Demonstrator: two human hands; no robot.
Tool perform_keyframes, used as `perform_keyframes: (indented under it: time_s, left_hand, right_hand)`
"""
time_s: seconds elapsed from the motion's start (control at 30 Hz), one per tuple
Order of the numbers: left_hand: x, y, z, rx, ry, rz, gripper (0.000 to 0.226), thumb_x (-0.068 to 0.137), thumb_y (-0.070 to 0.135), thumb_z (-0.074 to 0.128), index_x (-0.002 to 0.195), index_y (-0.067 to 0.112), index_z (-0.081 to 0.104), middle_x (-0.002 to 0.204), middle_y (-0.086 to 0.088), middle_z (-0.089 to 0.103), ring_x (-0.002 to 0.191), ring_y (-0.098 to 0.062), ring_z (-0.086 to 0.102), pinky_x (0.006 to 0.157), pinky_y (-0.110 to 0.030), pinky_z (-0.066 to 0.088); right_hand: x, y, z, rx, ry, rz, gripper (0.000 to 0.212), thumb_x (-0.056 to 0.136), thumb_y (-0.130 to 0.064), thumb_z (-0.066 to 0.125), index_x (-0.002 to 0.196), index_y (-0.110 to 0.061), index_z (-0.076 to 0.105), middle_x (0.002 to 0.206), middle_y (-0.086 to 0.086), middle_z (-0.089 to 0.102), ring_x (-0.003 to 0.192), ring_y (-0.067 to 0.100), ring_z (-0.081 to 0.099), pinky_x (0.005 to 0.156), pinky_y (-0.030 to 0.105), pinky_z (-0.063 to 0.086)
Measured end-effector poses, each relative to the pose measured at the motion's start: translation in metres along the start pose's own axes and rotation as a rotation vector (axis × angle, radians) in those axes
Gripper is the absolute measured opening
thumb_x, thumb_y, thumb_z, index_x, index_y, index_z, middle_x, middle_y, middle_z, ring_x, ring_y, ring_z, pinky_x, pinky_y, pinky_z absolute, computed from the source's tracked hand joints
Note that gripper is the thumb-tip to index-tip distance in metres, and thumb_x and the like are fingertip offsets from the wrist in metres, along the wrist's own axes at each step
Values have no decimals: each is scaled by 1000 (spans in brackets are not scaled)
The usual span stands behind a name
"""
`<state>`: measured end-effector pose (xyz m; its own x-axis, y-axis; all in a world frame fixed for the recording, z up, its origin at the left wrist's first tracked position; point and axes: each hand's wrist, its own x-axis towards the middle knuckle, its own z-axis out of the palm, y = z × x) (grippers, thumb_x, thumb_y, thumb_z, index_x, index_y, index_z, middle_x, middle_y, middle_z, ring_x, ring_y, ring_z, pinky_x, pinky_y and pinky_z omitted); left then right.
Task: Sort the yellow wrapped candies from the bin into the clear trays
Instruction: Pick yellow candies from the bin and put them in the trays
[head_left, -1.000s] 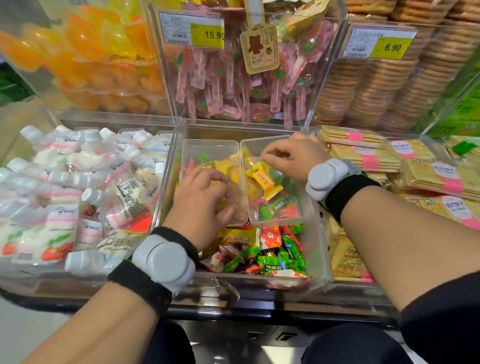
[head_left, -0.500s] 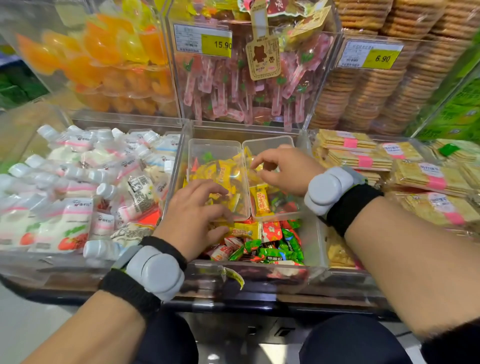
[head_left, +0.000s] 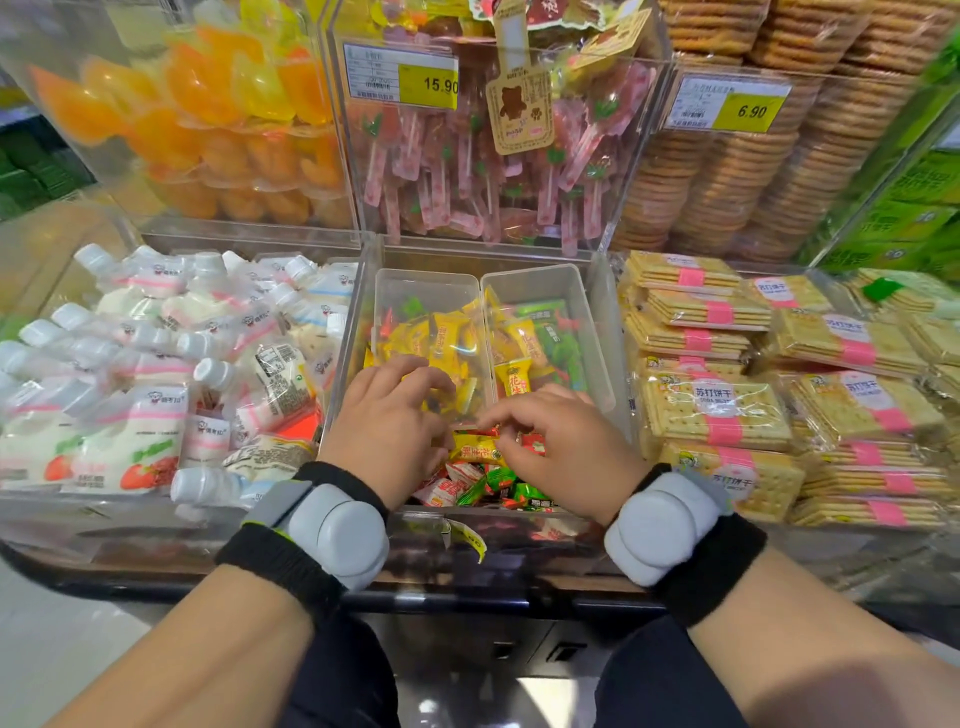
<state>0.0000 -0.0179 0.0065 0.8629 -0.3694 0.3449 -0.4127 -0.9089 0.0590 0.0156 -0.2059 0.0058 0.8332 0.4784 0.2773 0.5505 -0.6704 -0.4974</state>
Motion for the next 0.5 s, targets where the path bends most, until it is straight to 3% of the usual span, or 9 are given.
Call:
perform_keyframes:
  time_s: [0.17,0.3,0.4,0.5]
  left_hand:
    - [3,4,0,7,-17,-41,9,71,27,72,66,19,72,109,3,62,117,-31,49,94,-45,34]
    - [8,7,-3,-135,-52,-120,13,80,33,61,79,24,71,115,12,54,117,-18,41,101,-34,22]
    - [13,15,-11,-334,-56,-155,3,77,26,64,77,24,66,109,10,59,108,-16,50,102,-35,30]
    - [18,22,-17,-492,-104,-218,5,78,21,64,76,23,60,101,1,62,97,-17,55,89,-31,40]
  right_hand:
    - [-4,6,4,17,43,-13,21,86,-15,56,97,-30,65,74,-31,47,88,8,45,96,31,30]
    - [-4,8,5,127,3,53,20,84,-15,57,99,-28,64,79,-22,53,82,7,48,82,12,34]
    - [-4,6,7,285,-43,124,26,81,-18,61,104,-29,59,86,-8,55,71,4,49,69,11,40]
    - [-4,4,8,388,-90,160,34,77,-25,64,108,-33,53,80,-18,45,60,-3,45,62,10,37]
